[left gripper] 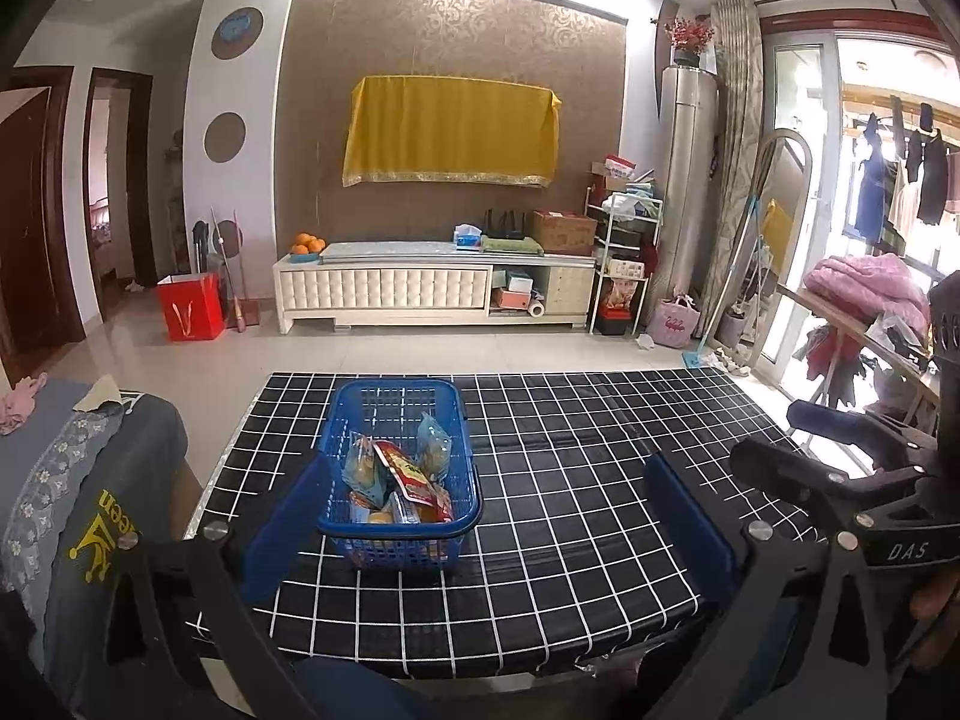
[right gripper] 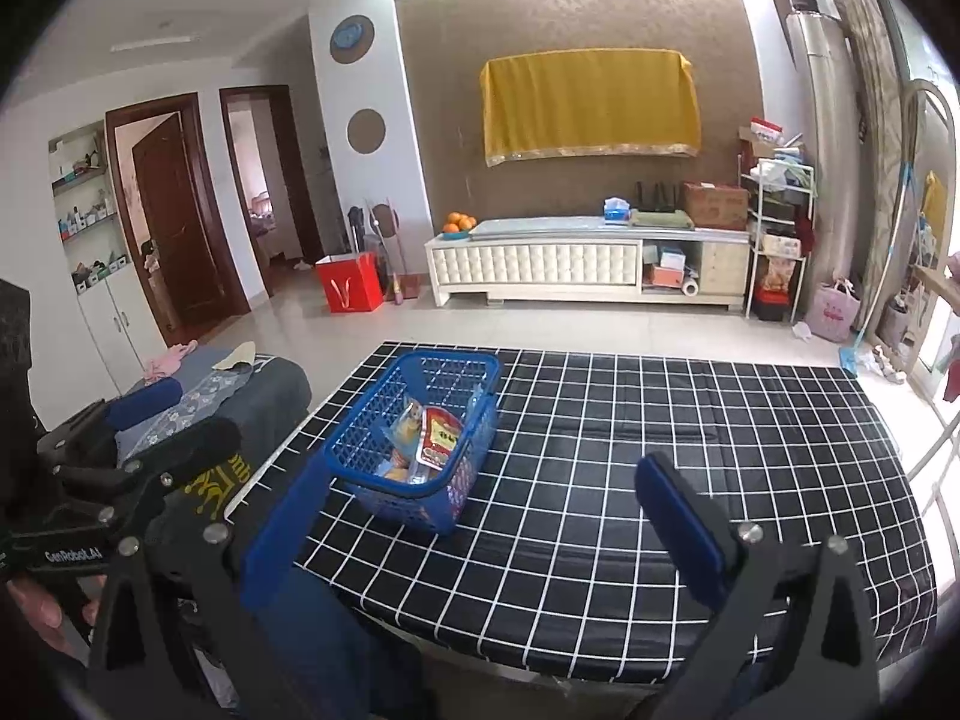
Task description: Organize snacks
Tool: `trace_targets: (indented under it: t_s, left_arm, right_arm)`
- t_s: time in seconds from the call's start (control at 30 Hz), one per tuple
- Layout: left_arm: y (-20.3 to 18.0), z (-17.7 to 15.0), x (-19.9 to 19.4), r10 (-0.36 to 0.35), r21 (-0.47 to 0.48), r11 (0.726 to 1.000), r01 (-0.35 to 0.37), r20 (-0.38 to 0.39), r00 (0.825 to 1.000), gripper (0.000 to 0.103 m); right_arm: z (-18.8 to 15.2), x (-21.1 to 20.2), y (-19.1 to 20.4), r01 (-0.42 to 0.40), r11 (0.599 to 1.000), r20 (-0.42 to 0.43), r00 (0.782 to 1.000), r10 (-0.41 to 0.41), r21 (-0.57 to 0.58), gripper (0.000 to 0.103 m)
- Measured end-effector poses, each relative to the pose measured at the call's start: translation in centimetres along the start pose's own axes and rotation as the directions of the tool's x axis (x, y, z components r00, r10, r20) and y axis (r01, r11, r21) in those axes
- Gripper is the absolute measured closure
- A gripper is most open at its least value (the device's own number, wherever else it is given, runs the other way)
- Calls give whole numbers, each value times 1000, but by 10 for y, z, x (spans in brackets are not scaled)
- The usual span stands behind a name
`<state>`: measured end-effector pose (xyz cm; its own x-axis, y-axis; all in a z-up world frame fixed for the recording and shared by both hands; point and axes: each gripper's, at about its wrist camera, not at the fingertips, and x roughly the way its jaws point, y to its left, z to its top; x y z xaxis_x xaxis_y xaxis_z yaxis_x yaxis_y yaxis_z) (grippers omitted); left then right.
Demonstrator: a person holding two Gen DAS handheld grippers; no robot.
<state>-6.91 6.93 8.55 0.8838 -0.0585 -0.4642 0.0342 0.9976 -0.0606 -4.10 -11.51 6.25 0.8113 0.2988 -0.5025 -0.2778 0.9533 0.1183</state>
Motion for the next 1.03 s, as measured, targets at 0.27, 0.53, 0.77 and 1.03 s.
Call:
trace_targets:
  t_s: [0.27,0.53,0.77,1.03]
  left_arm:
    - [-2,-2,1,-6,20,1000,6,-5,1000,0]
    - [-4,-3,0,-3,29,1000,3,1,1000,0]
    - [-4,-3,0,1,33,999,-1,6,1000,0]
    - [-5,-4,-2,5,39,999,-5,5,1000,0]
  right_arm:
    - [-1,-1,1,0,1000,-1,1000,0,3,0]
    - [-1,-1,1,0,1000,-2,1000,0,7,0]
    - [-1,-1,2,-1,1000,-6,1000,1,8,0]
    - [0,0,2,-2,1000,-6,1000,2,10,0]
